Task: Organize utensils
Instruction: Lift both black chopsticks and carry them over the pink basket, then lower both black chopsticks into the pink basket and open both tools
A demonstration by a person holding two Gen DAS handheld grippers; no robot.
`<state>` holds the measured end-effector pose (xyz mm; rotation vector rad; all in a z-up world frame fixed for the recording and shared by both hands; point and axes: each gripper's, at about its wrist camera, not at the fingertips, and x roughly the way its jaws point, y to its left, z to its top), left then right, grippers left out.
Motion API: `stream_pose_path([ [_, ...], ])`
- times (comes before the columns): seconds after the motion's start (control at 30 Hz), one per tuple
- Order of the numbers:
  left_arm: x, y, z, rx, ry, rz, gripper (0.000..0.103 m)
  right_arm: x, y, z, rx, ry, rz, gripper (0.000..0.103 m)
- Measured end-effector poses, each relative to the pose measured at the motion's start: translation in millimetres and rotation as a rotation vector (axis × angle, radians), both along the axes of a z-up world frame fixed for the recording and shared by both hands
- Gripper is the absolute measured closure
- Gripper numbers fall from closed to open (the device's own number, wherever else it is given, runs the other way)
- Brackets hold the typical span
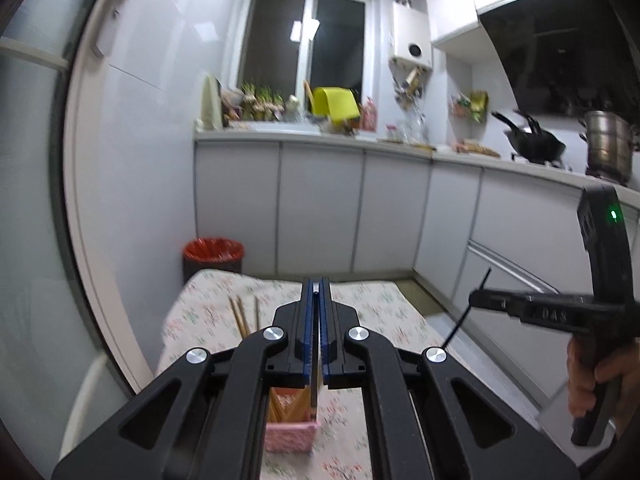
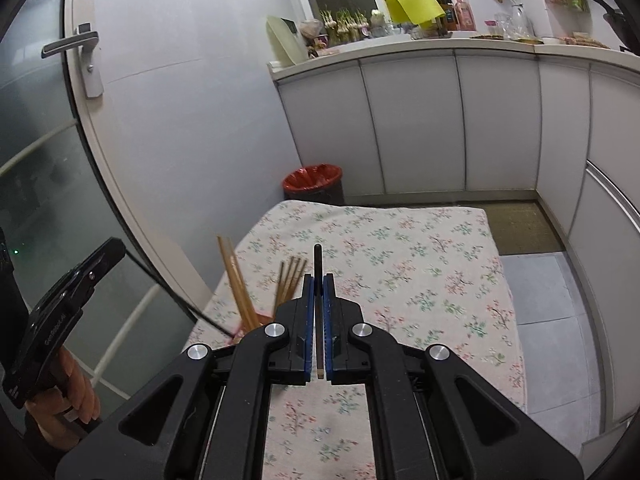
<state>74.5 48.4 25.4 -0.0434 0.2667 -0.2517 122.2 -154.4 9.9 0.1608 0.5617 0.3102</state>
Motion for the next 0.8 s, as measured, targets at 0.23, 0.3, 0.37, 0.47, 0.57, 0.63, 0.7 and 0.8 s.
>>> stream_pose_path([
  [0.23,22,2,-9,0.027,-0.012,0.046,0.100,10,21,3,0.043,0.000,0.022,0.100],
  [0.3,29,2,-14,0.037,-0.005,0.056,0.100,12,27,2,0.053,-0.001,0.029,0.100],
  [0.37,35,3,-18,0.035,0.002,0.062,0.100,14,32,2,0.060,-0.003,0.036,0.100],
  [0.47,41,5,-24,0.036,0.012,0.074,0.100,16,40,0,0.068,-0.002,0.046,0.100],
  [0.57,43,7,-23,0.025,0.016,0.078,0.100,20,46,-3,0.078,0.000,0.053,0.100],
  [0.63,40,8,-19,0.018,0.008,0.075,0.100,22,49,-3,0.083,0.002,0.056,0.100],
  [0.7,37,10,-15,0.011,-0.006,0.072,0.100,24,51,-5,0.087,0.003,0.058,0.100],
  [0.8,37,9,-15,0.010,-0.004,0.070,0.100,28,55,-9,0.083,0.010,0.061,0.100],
])
